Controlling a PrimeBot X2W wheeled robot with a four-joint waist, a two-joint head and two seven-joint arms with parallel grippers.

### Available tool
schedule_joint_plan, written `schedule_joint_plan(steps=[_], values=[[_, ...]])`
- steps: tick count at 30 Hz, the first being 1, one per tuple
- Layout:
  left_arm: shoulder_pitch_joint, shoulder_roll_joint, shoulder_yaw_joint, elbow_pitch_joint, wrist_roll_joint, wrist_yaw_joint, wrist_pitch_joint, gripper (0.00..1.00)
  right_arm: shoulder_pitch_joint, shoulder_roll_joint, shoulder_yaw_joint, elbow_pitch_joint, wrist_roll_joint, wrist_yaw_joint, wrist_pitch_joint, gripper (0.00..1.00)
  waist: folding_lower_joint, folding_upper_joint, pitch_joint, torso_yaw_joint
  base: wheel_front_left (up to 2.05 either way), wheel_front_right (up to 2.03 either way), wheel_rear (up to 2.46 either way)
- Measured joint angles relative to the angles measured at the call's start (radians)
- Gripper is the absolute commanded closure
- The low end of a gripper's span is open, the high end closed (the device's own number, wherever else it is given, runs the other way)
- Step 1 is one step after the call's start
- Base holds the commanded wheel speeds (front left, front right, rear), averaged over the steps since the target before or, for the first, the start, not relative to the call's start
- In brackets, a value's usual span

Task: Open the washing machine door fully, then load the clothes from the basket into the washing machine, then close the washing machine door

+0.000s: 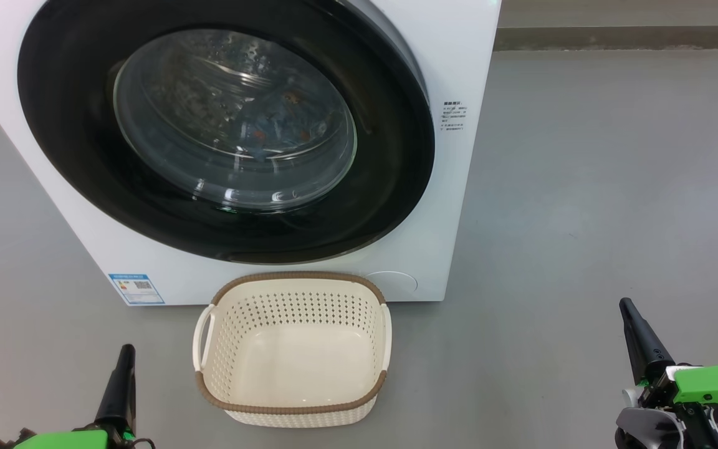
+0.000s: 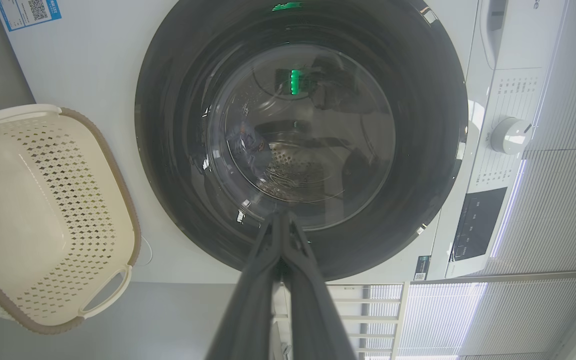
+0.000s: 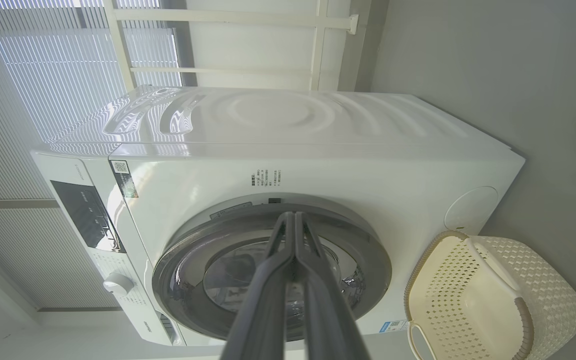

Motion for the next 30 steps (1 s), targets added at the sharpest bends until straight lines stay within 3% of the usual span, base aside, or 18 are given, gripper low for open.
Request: schedule_joint_plan(steps=[30], values=[[0.0, 0.0, 0.0, 0.0, 0.0, 0.0, 0.0, 1.0, 0.0, -0.004, 0.005, -0.001, 0.006, 0.0, -0.007, 1.0, 0.0, 0.0, 0.0, 0.0, 0.0, 0.0, 0.0]])
